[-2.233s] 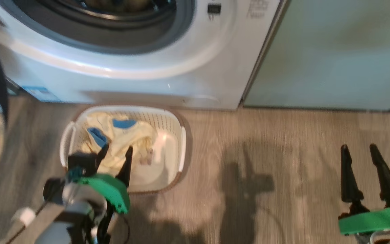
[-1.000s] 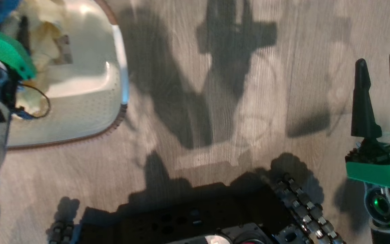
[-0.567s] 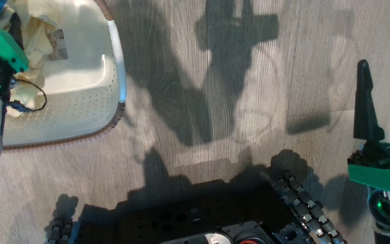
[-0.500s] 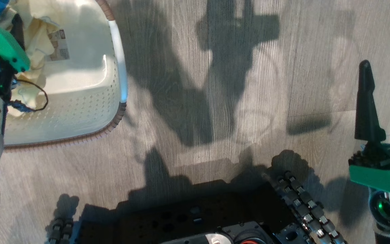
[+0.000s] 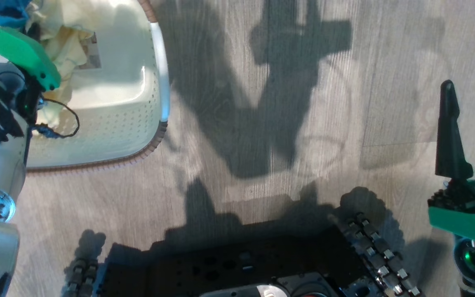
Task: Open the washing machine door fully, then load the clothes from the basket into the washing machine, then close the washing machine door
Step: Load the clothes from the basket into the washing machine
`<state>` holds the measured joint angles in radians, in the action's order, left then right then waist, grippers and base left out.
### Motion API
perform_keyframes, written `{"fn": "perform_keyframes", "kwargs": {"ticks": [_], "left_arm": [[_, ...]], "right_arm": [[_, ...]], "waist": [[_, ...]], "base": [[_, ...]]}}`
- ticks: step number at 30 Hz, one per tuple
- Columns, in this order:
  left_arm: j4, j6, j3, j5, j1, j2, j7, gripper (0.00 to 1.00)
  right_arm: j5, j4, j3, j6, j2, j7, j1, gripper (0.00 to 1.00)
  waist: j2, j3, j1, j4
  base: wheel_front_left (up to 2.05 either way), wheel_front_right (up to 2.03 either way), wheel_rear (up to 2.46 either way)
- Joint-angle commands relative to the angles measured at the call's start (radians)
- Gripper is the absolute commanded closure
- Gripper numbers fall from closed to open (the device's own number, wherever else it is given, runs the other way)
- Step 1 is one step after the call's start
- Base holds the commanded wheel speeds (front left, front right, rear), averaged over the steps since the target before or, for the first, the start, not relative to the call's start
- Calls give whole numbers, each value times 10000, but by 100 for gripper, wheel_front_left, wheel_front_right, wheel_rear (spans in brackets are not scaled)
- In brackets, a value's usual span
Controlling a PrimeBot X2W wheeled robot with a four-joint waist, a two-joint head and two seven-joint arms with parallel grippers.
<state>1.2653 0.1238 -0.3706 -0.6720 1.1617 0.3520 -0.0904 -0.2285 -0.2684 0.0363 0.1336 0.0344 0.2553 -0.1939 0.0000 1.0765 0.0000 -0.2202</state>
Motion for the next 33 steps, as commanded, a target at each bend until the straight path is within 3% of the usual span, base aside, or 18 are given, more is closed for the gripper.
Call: {"fn": "perform_keyframes", "kwargs": {"ticks": [1,7,13,33], "left_arm": [[-78,16,92,48,-148,400,-222,100],[-286,28,-118,247,-492,182,-1346,100],[-866,-51,-95,401,-1162,-17,-1695,100],[-6848,-970,1743,2083,-5574,-471,-1712,100]], "right_arm": [[28,-288,115,-29,158,64,253,0],[-7,-242,-68,-29,158,64,27,0],[-46,-79,-239,-29,158,64,1,0],[371,799,-614,-29,158,65,586,0]], "waist": [[0,-23,0,51],[0,-378,0,334],[0,-1036,0,628],[0,-4114,0,1489]], "base": [[0,0,0],[0,0,0],[0,0,0],[0,0,0]]}}
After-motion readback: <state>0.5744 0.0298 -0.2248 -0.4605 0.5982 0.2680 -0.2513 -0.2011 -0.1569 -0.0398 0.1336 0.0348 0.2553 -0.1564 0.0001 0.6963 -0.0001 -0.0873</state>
